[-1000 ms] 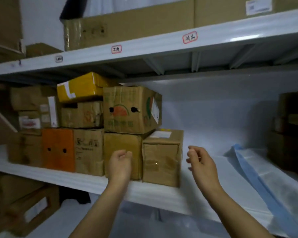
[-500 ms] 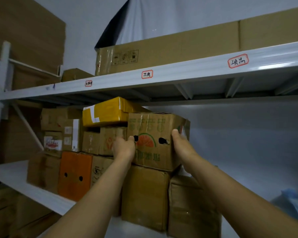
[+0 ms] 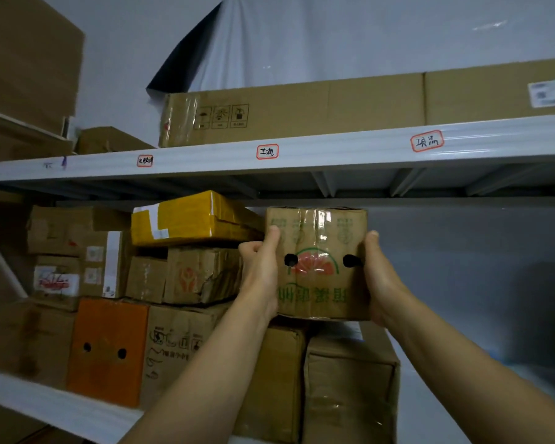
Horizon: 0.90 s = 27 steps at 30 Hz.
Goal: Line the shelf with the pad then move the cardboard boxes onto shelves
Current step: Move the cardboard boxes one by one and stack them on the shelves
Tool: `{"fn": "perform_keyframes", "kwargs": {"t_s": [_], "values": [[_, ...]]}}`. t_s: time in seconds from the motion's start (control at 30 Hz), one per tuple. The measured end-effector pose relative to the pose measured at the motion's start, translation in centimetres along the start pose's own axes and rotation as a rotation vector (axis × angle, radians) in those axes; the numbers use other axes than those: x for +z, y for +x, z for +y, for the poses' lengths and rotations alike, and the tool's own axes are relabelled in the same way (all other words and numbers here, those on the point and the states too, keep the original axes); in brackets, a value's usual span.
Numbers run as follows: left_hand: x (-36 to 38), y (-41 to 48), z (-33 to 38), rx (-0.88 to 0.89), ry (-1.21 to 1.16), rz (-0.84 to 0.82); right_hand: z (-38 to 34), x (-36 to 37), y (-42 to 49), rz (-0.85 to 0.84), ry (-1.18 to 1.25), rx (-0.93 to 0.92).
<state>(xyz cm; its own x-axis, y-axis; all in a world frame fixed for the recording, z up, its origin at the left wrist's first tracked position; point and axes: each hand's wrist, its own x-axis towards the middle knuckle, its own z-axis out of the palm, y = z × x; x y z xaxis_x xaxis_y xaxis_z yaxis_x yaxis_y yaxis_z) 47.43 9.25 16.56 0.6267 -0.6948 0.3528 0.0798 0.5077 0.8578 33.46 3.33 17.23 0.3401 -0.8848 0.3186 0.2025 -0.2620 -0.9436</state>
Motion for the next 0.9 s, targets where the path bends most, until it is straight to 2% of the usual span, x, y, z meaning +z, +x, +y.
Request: {"fn": "perform_keyframes", "kwargs": {"t_s": [0.13, 0.37, 0.47, 0.6, 0.7, 0.9], "values": [[0.3, -1.4, -0.3, -0.02, -0.062, -0.07, -1.0, -1.4, -2.5, 0.058, 0.043, -0.057], [-0.9, -5.5, -0.2, -0.171, -0.31, -0.182, -0.5, -3.6, -8.1, 0.129, 0.037, -0.221], [-1.9, -7.7, 0.1, -0.185, -0.376, -0.263, 0.2, -4.2, -10.8, 0.144, 0.088, -0.208], [-3.2, -11.0, 0.1, -0.181, -0.314, -0.329, 0.3, -4.8, -14.2, 0.213, 0.191, -0.135], [-4.3, -12.7, -0.3, -0.157, -0.289, -0.352, 1.0, -5.1, -17.0, 0.172, 0.174, -0.102], [-7.2, -17.5, -1.6, -0.106, -0.204, -0.579, 4.0, -7.1, -22.2, 0.124, 0.227, -0.015]]}}
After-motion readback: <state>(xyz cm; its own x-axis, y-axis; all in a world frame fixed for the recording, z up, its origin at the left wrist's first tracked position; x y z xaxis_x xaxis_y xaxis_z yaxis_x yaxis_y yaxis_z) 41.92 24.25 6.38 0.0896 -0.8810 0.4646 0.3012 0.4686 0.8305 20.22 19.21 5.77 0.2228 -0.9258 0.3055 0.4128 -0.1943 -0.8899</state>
